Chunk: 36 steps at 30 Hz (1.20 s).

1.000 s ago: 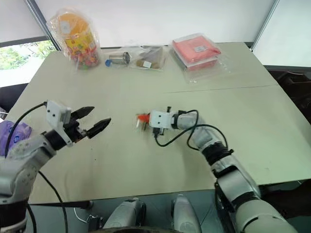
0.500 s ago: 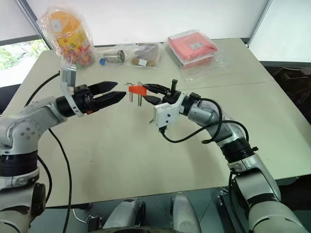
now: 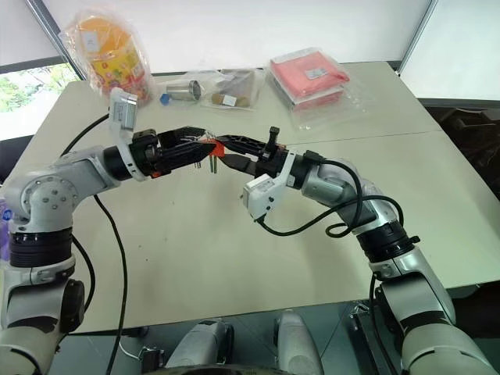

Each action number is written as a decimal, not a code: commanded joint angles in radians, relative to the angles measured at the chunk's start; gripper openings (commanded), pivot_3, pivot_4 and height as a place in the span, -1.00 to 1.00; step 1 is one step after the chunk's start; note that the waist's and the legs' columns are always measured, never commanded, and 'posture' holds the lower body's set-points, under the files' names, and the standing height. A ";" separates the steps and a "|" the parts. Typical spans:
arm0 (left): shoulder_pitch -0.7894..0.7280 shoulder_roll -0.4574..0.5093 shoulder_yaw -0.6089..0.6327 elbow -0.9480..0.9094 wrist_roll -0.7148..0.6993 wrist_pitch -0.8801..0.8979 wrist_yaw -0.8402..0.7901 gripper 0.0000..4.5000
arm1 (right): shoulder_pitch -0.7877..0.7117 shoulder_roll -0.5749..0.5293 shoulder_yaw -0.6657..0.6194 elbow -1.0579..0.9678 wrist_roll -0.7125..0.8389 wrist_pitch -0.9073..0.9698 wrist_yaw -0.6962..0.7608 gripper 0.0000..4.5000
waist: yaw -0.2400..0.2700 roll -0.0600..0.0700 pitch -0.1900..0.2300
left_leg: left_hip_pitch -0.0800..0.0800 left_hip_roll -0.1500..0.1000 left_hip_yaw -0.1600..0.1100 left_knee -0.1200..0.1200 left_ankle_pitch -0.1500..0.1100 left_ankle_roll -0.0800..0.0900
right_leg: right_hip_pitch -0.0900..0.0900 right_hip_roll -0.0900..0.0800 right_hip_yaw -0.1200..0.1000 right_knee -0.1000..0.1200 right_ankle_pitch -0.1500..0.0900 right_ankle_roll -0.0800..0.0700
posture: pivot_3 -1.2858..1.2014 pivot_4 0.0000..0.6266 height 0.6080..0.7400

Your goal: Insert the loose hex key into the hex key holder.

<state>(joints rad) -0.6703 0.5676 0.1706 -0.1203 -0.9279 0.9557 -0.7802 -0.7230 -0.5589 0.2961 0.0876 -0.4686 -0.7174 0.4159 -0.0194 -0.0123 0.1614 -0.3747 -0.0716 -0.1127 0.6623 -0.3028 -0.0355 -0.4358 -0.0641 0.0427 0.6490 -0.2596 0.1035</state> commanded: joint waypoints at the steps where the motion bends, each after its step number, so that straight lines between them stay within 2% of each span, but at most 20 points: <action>1: -0.014 0.003 0.002 -0.028 -0.017 0.006 -0.011 1.00 | -0.028 0.003 -0.026 -0.033 0.005 -0.013 -0.016 -0.55 | 0.000 0.000 0.000 | 0.000 0.000 0.000 0.000 0.000 0.000 | 0.000 0.000 0.000 0.000 0.000 0.000 | 0.03 -0.52 1.00; 27: -0.003 0.010 -0.031 -0.027 0.040 -0.029 -0.040 1.00 | -0.039 0.005 -0.017 -0.030 0.013 -0.009 0.002 -0.55 | 0.000 0.000 0.000 | 0.000 0.000 0.000 0.000 0.000 0.000 | 0.000 0.000 0.000 0.000 0.000 0.000 | 0.03 -0.52 1.00; 28: -0.004 0.009 -0.031 -0.026 0.041 -0.030 -0.040 0.77 | -0.039 0.004 -0.016 -0.030 0.014 -0.009 0.005 -0.55 | 0.000 0.000 0.000 | 0.000 0.000 0.000 0.000 0.000 0.000 | 0.000 0.000 0.000 0.000 0.000 0.000 | 0.03 -0.52 1.00; 29: -0.004 0.008 -0.032 -0.025 0.042 -0.031 -0.041 0.65 | -0.038 0.003 -0.014 -0.030 0.014 -0.010 0.007 -0.55 | 0.000 0.000 0.000 | 0.000 0.000 0.000 0.000 0.000 0.000 | 0.000 0.000 0.000 0.000 0.000 0.000 | 0.03 -0.52 1.00; 30: -0.005 0.006 -0.031 -0.025 0.044 -0.032 -0.042 0.45 | -0.037 0.003 -0.013 -0.032 0.015 -0.010 0.009 -0.55 | 0.000 0.000 0.000 | 0.000 0.000 0.000 0.000 0.000 0.000 | 0.000 0.000 0.000 0.000 0.000 0.000 | 0.03 -0.52 1.00; 36: -0.010 -0.002 -0.031 -0.020 0.053 -0.035 -0.047 -0.91 | -0.029 0.003 -0.006 -0.042 0.015 -0.005 0.024 -0.55 | 0.000 0.000 0.000 | 0.000 0.000 0.000 0.001 0.000 0.000 | 0.000 0.000 0.000 0.000 0.000 0.000 | 0.03 -0.52 1.00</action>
<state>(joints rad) -0.6614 0.5616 0.1193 -0.1393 -0.8823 0.9448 -0.8408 -0.7406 -0.5599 0.2965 0.0886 -0.4680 -0.6989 0.4439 -0.0193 -0.0123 0.1613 -0.3747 -0.0716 -0.1124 0.6629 -0.3028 -0.0355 -0.4357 -0.0641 0.0428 0.6492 -0.2595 0.1035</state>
